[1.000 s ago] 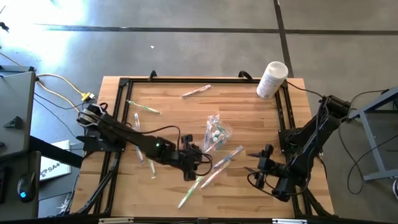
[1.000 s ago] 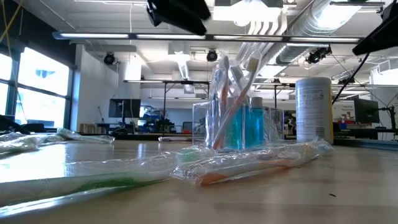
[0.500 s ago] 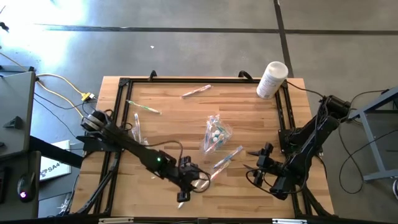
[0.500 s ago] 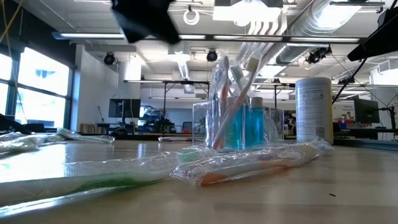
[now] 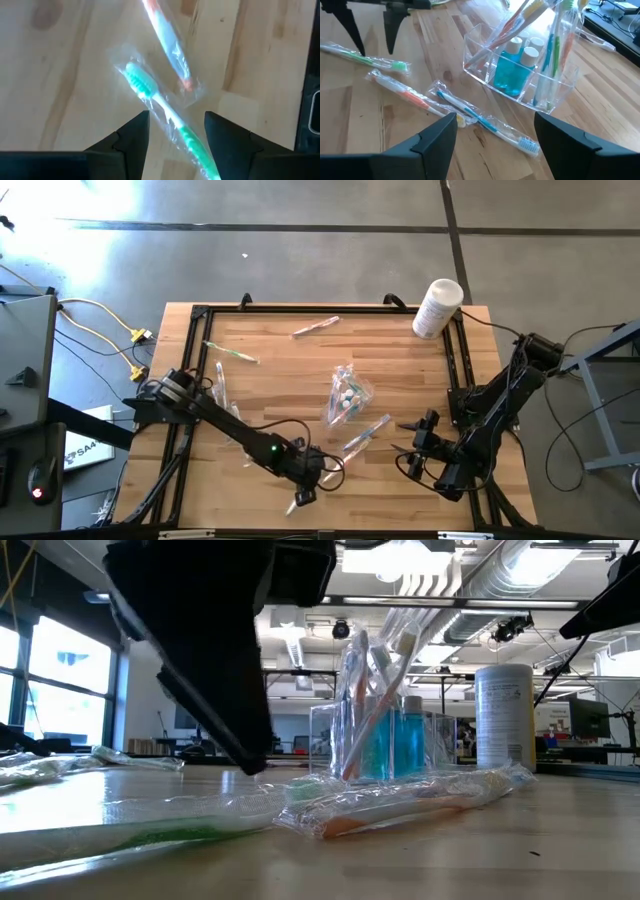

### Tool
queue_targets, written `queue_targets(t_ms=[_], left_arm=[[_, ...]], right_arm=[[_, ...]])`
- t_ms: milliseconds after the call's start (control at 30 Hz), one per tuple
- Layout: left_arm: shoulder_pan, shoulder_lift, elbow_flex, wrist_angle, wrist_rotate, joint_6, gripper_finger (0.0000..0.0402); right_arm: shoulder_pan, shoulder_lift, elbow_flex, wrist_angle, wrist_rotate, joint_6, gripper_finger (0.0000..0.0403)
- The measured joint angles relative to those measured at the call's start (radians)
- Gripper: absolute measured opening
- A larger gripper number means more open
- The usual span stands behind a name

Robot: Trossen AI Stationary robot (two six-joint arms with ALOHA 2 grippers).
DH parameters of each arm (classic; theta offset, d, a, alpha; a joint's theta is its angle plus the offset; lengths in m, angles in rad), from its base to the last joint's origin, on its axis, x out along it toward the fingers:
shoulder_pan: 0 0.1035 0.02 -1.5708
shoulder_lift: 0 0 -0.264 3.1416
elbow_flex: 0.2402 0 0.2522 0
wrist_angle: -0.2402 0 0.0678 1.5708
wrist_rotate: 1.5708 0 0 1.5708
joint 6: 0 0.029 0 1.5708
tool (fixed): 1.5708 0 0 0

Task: Pick & Place toothbrushing station
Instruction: Put the green toothbrush into the transparent organizer

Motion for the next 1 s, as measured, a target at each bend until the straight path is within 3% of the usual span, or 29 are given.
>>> queue_targets(t_ms=[167,367,700,833,1000], left_arm=[[0.0,0.002,-0.001,0.002,-0.004,-0.002,0.0184],[0.007,0.018,-0.001,-0.039,0.015,-0.182,0.0184],[0.03,0.054,0.001,-0.027,0.091,-0.185,0.0178],[0.041,0.058,0.001,-0.032,0.149,-0.196,0.0139],[0.047,0.066,0.0,-0.044,0.16,-0.207,0.0029]], right_arm=[[0.0,0.0,0.0,0.0,0.001,0.0,0.0259],[0.0,0.0,0.0,0.001,0.002,0.0,0.0259],[0.0,0.0,0.0,0.007,0.005,-0.001,0.0259],[0.0,0.0,-0.001,0.009,0.005,-0.001,0.0259],[0.0,0.0,-0.001,0.009,0.004,-0.001,0.0259]])
